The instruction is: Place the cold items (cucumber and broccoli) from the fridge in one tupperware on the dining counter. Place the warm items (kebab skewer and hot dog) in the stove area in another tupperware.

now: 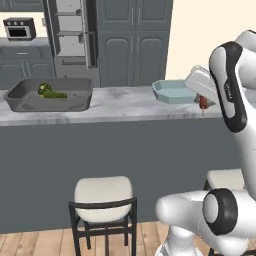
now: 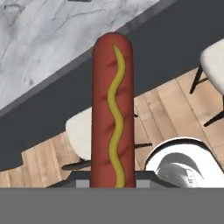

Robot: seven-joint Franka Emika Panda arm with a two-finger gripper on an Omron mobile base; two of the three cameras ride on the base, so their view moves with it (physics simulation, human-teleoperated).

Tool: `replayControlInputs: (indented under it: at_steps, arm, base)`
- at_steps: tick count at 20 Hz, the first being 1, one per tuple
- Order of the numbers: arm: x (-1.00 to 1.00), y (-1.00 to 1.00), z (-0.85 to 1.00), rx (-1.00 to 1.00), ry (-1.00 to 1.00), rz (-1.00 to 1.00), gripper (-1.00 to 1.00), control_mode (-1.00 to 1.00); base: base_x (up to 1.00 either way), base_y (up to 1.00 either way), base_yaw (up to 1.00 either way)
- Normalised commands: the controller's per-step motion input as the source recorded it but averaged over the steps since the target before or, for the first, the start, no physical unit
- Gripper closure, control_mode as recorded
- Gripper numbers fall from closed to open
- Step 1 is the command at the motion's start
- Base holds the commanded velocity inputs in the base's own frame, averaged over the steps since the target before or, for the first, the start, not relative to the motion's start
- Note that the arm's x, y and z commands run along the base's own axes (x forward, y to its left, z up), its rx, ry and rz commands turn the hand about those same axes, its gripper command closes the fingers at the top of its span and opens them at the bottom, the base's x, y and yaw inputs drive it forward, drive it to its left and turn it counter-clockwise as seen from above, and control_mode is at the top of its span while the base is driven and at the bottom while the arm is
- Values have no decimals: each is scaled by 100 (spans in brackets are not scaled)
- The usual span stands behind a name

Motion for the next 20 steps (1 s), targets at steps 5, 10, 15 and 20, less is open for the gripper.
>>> replayControlInputs:
  at_steps: [5,10,15,20]
  arm:
    - [31,-18,11,-14,-1,96,100,-100]
    - [26,-16,7,-7,0,86,100,-100]
    - [15,-28,1,-10,-24,73,100,-100]
    - [6,-32,0,-7,-51,59,100,-100]
  base:
    - [0,0,0]
    - [0,0,0]
    - [0,0,0]
    - [0,0,0]
